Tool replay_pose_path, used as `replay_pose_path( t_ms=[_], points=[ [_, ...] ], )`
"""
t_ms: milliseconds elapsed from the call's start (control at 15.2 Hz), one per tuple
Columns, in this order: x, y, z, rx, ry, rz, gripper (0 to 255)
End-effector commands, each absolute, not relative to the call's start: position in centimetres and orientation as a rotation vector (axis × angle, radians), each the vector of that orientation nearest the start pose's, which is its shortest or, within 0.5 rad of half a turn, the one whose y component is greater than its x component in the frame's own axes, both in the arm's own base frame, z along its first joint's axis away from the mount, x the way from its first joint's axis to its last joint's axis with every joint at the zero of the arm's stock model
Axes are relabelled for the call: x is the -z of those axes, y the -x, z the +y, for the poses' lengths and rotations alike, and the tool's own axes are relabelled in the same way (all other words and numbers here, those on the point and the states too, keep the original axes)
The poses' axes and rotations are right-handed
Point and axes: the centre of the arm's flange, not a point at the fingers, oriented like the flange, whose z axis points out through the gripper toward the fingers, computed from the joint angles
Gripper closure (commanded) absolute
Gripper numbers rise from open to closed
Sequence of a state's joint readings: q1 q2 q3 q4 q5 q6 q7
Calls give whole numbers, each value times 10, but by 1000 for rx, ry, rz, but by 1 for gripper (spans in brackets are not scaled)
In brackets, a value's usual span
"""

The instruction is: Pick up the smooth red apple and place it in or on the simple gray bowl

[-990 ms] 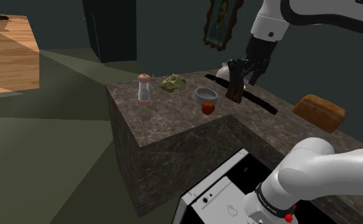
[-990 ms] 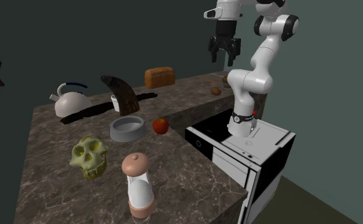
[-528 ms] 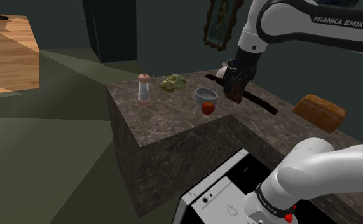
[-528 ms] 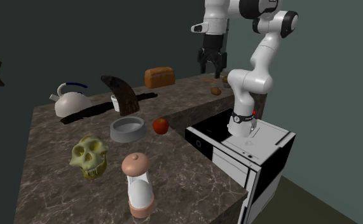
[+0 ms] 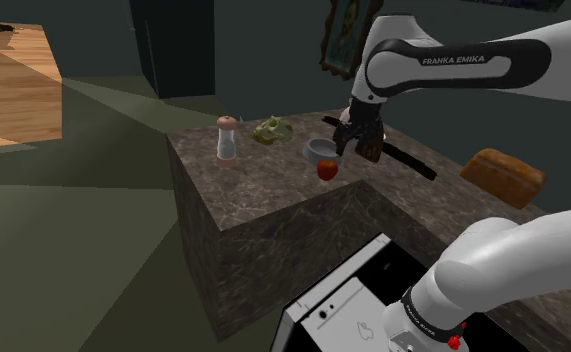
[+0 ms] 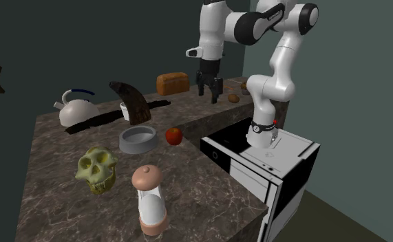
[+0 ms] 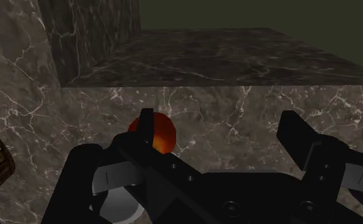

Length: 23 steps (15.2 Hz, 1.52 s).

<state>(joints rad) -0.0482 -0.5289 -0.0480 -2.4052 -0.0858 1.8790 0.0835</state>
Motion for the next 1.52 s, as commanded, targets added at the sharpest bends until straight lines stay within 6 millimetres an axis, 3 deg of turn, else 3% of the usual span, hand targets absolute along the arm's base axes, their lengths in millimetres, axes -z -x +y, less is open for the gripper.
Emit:
replay_pose_path(
  t_ms=[0,726,1254,1452],
  points=[
    [-484,-401,-56,3,3197,240,0],
    [-382,-484,-118,-14,3231,272,0],
    [-343,-483,-122,-14,3231,272,0],
    [-343,-483,-122,-14,3231,272,0]
  ],
)
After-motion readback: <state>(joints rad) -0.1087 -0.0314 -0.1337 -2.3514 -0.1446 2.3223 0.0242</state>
